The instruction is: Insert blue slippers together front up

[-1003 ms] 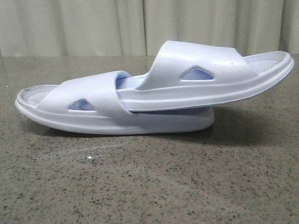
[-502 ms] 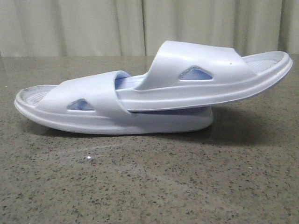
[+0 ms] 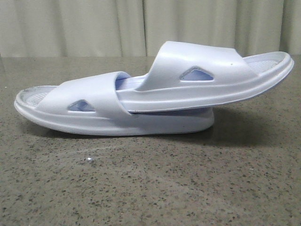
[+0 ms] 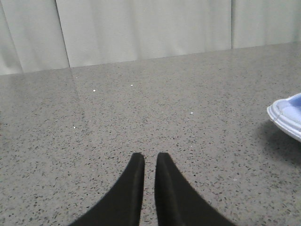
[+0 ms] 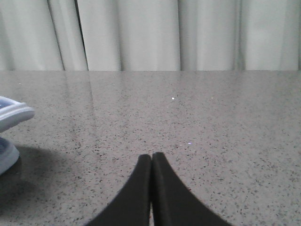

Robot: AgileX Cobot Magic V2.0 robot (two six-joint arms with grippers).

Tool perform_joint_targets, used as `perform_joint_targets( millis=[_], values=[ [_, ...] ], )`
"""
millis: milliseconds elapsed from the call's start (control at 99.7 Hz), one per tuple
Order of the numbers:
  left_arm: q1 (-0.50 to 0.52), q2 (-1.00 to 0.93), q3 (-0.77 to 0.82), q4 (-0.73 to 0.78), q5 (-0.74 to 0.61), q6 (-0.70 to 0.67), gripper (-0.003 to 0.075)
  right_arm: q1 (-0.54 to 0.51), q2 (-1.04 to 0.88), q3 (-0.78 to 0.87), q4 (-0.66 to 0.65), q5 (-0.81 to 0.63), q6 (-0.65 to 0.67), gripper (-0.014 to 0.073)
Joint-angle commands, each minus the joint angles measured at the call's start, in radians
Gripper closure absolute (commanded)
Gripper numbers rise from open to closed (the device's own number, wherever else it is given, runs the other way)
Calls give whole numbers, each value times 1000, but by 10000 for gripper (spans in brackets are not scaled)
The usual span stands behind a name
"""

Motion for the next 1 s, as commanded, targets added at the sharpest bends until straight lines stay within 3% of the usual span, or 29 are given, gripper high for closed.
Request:
perform_joint_targets(
  millis=[0, 100, 993],
  values=[
    [4, -29, 9, 0, -80, -10, 704, -14, -21, -8, 2, -113, 7, 701],
    [4, -29, 9, 0, -80, -10, 704, -14, -21, 23, 9, -162, 7, 701],
    [4, -29, 9, 0, -80, -10, 704, -14, -21, 23, 9, -155, 7, 701]
  ],
)
